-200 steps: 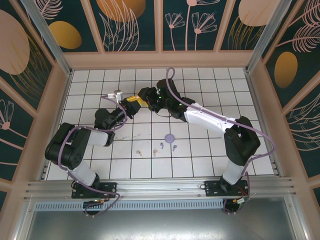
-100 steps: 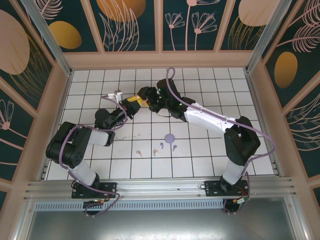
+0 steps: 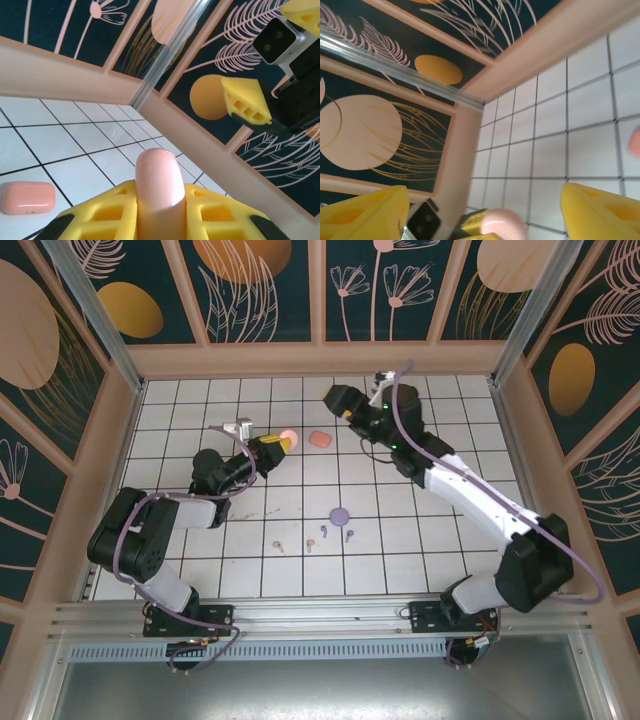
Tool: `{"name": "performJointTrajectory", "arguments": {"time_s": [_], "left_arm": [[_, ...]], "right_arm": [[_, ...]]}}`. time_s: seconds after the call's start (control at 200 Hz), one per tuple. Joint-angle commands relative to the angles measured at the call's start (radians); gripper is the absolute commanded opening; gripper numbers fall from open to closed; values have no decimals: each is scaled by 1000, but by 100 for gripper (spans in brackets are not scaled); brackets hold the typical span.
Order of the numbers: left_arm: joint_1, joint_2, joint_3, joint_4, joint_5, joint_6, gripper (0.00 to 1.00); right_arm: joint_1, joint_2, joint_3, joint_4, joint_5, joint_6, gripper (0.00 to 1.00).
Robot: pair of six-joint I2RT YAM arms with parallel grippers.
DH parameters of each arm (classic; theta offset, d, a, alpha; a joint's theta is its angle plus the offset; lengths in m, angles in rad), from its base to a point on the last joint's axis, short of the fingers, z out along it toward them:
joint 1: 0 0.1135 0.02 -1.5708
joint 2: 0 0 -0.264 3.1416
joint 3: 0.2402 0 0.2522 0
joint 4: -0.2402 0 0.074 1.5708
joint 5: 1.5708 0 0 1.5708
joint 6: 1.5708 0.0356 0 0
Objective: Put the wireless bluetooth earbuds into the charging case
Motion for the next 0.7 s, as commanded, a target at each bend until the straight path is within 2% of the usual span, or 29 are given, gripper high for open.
{"name": "performJointTrajectory", "arguments": {"time_s": [0.0, 0.14, 0.275, 0.696], "left_arm": [[-1, -40, 62, -131, 85, 73, 0], [-1, -21, 144, -223, 171, 93, 0], [-1, 4, 223, -315, 235, 112, 0], [-2, -6, 273, -413, 256, 154, 0]], "right_arm": [[-38, -42, -109, 79, -126, -346, 78], [-63, -65, -205, 156, -309, -518, 77], [-61, -13, -196, 156, -433, -576, 74], [-19, 134, -98, 195, -465, -583, 67]]}}
